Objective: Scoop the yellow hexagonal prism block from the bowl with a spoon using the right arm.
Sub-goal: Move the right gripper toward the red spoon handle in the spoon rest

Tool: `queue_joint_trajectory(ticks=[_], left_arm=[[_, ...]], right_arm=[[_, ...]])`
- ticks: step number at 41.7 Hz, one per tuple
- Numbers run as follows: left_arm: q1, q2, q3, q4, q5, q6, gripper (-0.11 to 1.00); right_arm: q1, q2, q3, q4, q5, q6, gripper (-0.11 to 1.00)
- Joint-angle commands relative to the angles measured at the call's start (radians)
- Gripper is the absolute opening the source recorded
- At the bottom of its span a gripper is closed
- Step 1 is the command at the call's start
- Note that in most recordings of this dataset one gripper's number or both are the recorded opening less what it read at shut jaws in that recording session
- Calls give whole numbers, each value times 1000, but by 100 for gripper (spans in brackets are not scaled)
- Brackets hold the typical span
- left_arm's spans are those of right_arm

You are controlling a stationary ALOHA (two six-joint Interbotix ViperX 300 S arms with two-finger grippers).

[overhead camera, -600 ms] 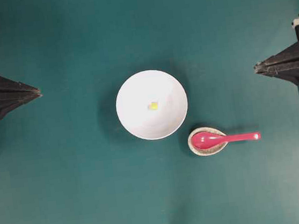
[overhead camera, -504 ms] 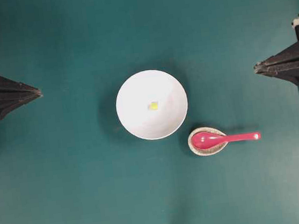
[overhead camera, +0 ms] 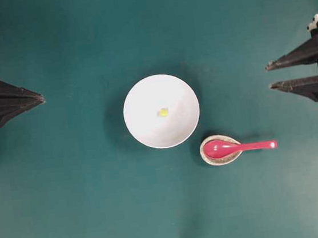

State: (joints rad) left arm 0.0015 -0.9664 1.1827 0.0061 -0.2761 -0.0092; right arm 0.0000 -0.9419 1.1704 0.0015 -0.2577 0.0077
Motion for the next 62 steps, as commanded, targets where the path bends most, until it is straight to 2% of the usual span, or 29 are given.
queue_joint_trajectory(ticks=[1,6,11,19,27,43,54,62], left_arm=[[2,12,-31,2,-8,-2,2],[2,15,-29,2,-8,-2,2],[2,15,-31,2,-5,-2,2],[2,15,-31,2,-3,0,2],[2,15,-31,3,-3,0,2],[2,15,-29,6,-9,2,2],[2,18,-29,6,-21,2,2],[2,32,-28,6,-40,9,2]], right_arm=[[8,8,-15,0,-6,3,53],[15,28,-11,2,-12,5,61],[28,69,3,8,-48,5,60],[38,170,54,49,-204,11,60],[87,293,120,89,-345,14,60],[232,549,219,190,-692,14,60],[336,698,222,259,-825,14,60],[402,793,233,351,-902,14,60]])
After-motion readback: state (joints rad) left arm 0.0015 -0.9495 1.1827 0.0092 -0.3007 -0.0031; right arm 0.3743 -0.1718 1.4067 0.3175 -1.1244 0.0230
